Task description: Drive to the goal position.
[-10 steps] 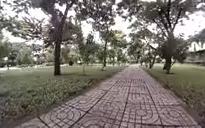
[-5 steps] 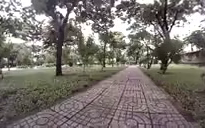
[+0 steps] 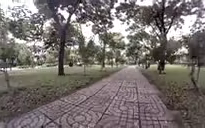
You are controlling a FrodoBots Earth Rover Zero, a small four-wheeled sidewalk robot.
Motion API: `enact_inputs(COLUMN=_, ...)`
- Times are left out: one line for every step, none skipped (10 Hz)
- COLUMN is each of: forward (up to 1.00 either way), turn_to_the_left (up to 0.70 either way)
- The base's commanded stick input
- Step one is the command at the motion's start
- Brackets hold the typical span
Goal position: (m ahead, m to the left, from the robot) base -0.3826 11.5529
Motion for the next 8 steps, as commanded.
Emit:
enact_inputs(forward=-0.7, turn_to_the_left=0.0)
enact_inputs(forward=-0.7, turn_to_the_left=0.0)
enact_inputs(forward=-0.7, turn_to_the_left=0.0)
enact_inputs(forward=-0.7, turn_to_the_left=0.0)
enact_inputs(forward=-0.7, turn_to_the_left=0.0)
enact_inputs(forward=-0.7, turn_to_the_left=0.0)
enact_inputs(forward=-0.7, turn_to_the_left=0.0)
enact_inputs(forward=-0.7, turn_to_the_left=0.0)
